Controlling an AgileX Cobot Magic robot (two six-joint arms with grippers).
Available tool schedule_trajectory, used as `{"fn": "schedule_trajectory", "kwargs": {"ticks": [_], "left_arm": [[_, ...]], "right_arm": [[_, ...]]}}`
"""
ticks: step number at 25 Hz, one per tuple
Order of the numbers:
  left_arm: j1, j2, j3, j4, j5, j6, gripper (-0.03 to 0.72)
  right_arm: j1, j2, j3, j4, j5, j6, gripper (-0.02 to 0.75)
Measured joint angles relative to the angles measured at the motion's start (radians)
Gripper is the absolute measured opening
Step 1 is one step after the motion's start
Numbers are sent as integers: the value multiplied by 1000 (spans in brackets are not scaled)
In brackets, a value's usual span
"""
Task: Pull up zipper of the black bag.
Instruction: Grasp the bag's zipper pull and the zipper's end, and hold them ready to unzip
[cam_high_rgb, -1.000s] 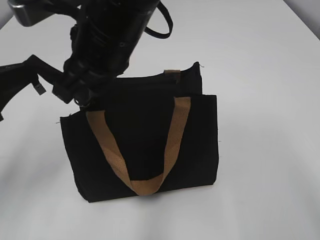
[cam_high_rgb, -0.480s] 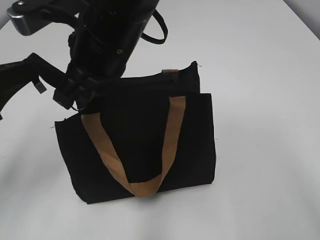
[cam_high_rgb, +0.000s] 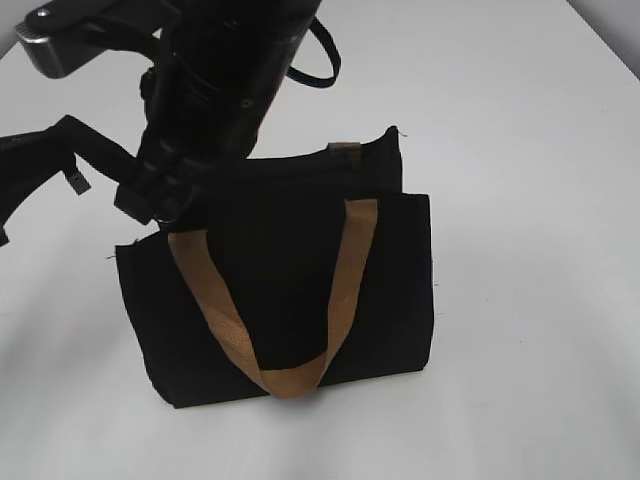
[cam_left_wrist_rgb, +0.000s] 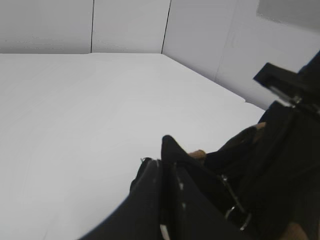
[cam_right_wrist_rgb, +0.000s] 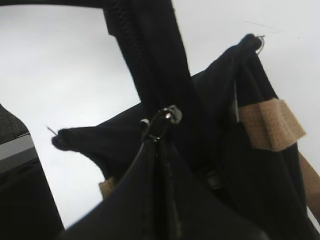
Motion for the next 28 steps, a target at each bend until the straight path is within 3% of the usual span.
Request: {"fn": "schedule_trajectory", "kwargs": {"ticks": [10, 16, 22, 25, 28], "left_arm": [[0, 0, 0, -17, 109, 0, 4], [0, 0, 0, -10, 126, 0, 4], [0, 0, 0, -38, 136, 0, 4], [0, 0, 0, -44, 135, 0, 4], [0, 0, 0, -45, 105, 0, 4]], "right_arm": [[0, -60, 0, -34, 50, -8, -1], [-5, -60, 0, -126, 100, 23, -1], [-81, -60, 0, -143, 174, 61, -1], [-102, -60, 0, -105, 172, 48, -1], [-102, -60, 0, 56, 157, -37, -1]]}}
